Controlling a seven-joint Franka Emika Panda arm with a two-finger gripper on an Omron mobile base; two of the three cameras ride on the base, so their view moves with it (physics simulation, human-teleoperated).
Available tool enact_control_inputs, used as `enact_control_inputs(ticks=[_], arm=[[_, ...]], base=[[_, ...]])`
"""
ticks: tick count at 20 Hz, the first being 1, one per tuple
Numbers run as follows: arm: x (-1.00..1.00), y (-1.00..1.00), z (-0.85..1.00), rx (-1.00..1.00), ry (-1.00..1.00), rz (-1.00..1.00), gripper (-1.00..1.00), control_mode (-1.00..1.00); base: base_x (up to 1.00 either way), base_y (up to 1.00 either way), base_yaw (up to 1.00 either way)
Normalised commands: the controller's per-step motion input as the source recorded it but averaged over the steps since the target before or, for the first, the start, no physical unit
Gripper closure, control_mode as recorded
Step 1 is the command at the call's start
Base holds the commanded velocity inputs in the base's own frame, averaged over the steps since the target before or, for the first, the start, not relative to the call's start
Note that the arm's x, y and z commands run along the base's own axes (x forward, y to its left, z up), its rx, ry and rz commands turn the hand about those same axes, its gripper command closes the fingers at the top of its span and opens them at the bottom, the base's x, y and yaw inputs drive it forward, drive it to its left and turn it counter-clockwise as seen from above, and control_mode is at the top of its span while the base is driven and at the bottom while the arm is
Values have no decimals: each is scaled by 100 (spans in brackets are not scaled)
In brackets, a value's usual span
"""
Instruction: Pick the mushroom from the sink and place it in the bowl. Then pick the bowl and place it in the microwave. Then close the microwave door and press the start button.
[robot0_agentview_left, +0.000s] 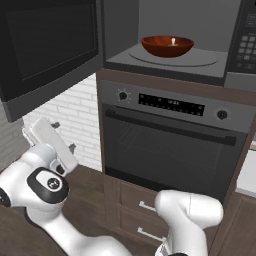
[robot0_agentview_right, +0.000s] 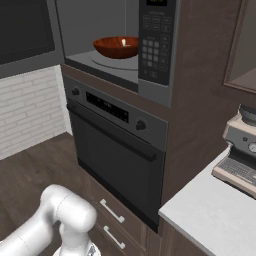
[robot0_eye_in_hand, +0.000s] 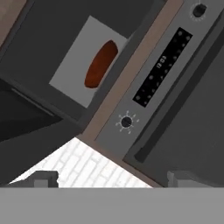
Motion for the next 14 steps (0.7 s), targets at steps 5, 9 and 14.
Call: enact_control_inputs(ticks=[5,9,14], arm=[[75,57,-33,0,-5,-13,-100,-100],[74,35,-6,0,-14,-9,-100,-100],[60,22,-4,-8,-6,-18,-100,-100]], base=[[0,0,0],[0,0,0],[0,0,0]])
